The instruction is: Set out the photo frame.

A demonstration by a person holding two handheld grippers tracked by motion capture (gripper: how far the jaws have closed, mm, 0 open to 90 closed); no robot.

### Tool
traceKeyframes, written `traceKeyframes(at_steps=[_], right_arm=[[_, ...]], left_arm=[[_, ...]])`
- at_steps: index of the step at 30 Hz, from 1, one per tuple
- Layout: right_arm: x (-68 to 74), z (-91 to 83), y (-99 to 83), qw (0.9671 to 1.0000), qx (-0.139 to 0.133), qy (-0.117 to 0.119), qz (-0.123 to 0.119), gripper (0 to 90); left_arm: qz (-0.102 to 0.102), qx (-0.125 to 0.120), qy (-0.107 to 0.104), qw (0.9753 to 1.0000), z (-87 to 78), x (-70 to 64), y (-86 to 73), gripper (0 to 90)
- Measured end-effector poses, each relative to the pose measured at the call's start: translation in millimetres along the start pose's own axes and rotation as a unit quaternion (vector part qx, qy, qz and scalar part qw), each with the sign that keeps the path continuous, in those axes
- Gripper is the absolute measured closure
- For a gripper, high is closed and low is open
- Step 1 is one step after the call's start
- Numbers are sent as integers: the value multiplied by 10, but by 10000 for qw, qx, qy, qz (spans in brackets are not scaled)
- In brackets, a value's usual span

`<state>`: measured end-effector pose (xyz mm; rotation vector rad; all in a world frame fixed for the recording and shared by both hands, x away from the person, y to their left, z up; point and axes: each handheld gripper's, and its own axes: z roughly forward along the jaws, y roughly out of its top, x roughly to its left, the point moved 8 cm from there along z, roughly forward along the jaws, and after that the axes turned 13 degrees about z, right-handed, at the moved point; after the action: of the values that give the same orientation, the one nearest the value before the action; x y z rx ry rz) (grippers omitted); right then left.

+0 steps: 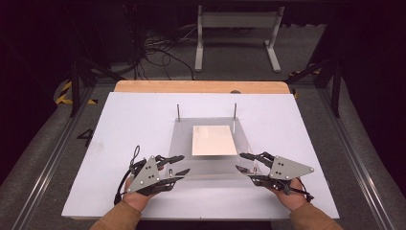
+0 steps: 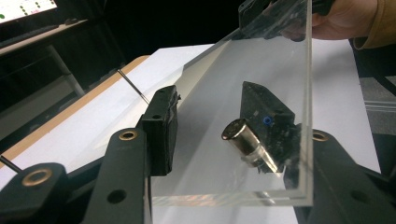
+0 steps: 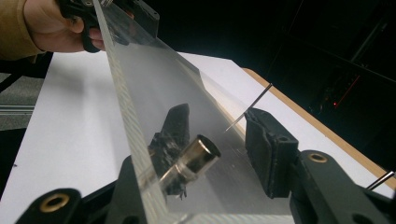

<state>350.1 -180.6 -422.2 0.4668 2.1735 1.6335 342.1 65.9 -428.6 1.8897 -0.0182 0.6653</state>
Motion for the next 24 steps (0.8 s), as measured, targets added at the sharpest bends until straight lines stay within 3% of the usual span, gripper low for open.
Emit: traceKeyframes(at_steps=[10, 15, 24], right_arm=[[-14, -31, 191, 9998, -148, -30, -119, 611], [-46, -45, 297, 9994, -249, -80, -208, 616], [-161, -103, 618, 9968, -615, -257, -443, 621]], left_arm=[[65, -167, 101, 9998, -62, 110, 151, 582], [190, -255, 215, 9993, -81, 186, 255, 593], [414, -492, 409, 9971, -114, 426, 549, 629]])
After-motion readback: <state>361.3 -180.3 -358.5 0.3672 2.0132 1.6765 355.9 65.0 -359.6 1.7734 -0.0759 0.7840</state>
